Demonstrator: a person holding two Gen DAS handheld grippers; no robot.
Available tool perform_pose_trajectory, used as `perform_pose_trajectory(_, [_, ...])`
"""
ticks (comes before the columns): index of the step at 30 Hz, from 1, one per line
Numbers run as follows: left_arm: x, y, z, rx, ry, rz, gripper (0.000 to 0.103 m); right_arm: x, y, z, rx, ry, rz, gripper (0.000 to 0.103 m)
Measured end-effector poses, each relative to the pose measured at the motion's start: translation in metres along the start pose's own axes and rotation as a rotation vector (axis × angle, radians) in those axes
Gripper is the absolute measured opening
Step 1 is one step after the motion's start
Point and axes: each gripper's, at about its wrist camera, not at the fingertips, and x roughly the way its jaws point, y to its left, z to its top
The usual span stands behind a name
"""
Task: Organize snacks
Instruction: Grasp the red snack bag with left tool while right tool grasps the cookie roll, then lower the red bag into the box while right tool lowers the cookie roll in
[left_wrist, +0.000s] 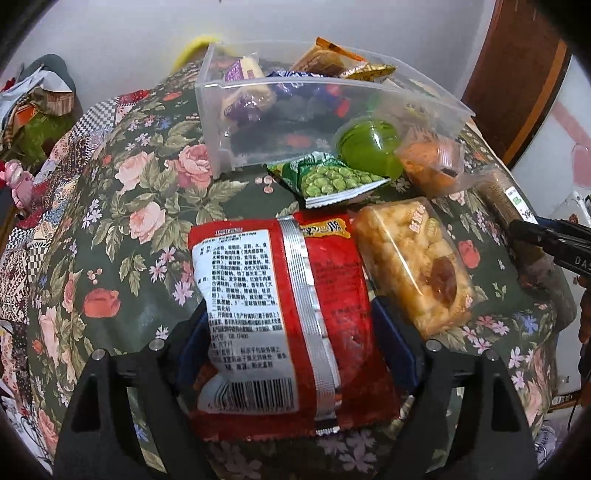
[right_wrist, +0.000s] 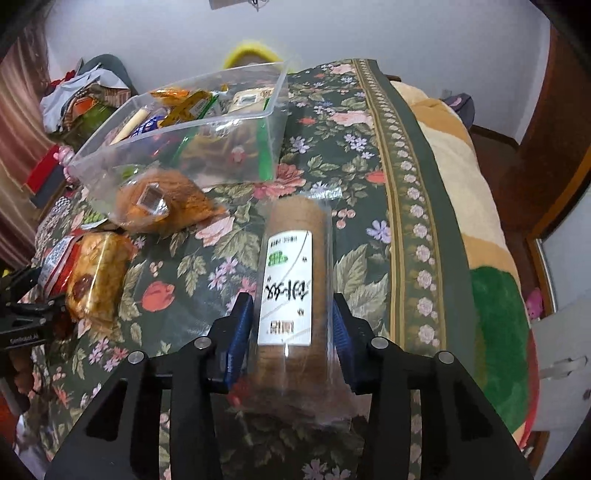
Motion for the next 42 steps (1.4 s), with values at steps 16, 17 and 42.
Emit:
perform_pose_trajectory(16, [-0.031, 0.018, 0.015, -0.021, -0.126, 0.035, 0.068, 0.001, 0.005, 0.004, 0.001, -0.038, 0.007, 0.035])
perform_pose_trajectory(17, [-0.036, 0.018, 0.019, -0.023, -0.141, 0.034, 0.068, -0.002, 0.006, 0.006, 0.001, -0.048, 0.008, 0.035])
perform_pose_trajectory(42, [-0.074, 0.019, 0.144, -0.075, -0.329, -0.059, 0.068, -0.047, 0.046, 0.111, -0.066, -0.323, 0.074, 0.035])
